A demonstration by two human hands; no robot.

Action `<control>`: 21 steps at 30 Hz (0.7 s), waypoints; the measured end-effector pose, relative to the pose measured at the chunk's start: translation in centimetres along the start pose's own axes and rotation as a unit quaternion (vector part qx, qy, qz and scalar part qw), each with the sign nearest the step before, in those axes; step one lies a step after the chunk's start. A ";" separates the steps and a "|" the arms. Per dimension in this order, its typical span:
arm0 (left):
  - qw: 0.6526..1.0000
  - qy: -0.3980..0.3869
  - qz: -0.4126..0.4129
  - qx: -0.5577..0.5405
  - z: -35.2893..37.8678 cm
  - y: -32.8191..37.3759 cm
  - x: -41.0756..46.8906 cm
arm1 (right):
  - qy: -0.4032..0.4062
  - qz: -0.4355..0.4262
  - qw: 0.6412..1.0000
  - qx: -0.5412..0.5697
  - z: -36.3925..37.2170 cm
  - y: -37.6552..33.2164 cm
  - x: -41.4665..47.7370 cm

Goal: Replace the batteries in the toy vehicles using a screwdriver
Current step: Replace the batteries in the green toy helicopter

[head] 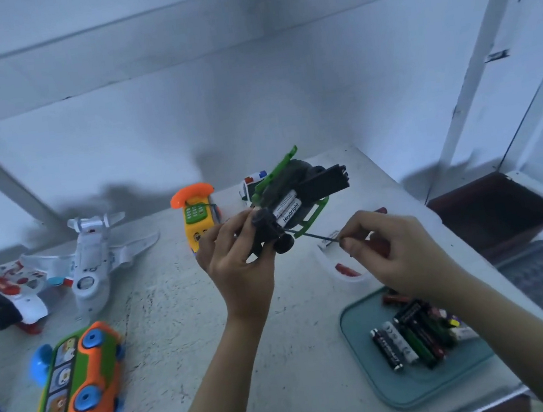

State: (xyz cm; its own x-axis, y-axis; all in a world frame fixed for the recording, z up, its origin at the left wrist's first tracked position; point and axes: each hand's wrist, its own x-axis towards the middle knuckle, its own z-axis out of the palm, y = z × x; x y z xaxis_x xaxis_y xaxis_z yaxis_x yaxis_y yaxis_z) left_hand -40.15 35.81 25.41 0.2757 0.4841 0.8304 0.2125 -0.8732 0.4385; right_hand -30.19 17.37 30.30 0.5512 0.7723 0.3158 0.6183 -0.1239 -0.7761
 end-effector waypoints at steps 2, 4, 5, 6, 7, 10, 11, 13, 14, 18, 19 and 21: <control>1.000 0.000 0.004 -0.002 0.7 0.5 0.1 | 0.002 0.002 1.000 -0.010 -0.5 0.6 0.1; 1.000 0.003 0.006 -0.001 1.5 0.9 0.0 | -0.002 0.006 1.000 -0.007 -0.8 1.0 0.2; 1.000 0.008 0.004 0.001 1.9 1.1 0.0 | -0.010 0.010 1.000 -0.001 -0.8 1.0 0.2; 1.000 0.013 0.003 0.003 2.3 1.4 -0.1 | -0.022 0.015 1.000 0.009 -0.9 0.9 0.2; 1.000 0.018 0.003 0.007 2.8 1.7 -0.2 | -0.034 0.022 0.999 0.016 -0.9 0.8 0.2; 0.999 0.023 0.009 0.025 4.3 2.6 -0.5 | -0.036 0.041 0.998 0.015 -0.8 0.8 0.2; 0.999 0.025 0.008 0.031 4.8 2.9 -0.6 | -0.022 0.047 0.999 0.012 -0.6 0.9 0.1; 0.999 0.027 0.002 0.040 5.6 3.2 -0.7 | 0.015 0.053 0.998 0.007 -0.1 1.2 -0.2; 0.999 0.030 0.002 0.043 6.0 3.4 -0.8 | 0.030 0.052 0.998 0.001 0.2 1.4 -0.4; 0.998 0.036 0.019 0.051 7.1 4.2 -0.5 | 0.050 0.055 0.997 0.010 -0.1 2.1 -0.8; 0.998 0.038 0.025 0.051 7.4 4.4 -0.4 | 0.048 0.057 0.997 0.009 -0.5 2.4 -0.8; 0.997 0.041 0.036 0.053 7.9 4.5 -0.4 | 0.043 0.064 0.997 0.006 -1.5 2.9 -1.0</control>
State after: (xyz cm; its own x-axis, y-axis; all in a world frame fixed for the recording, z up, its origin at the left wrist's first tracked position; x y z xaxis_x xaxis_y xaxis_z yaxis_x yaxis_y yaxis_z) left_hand -31.95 32.13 24.31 0.2165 0.4108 0.8857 0.2937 -0.8926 0.3422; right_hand -28.06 15.32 28.57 0.6708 0.6950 0.2589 0.5331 -0.2091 -0.8198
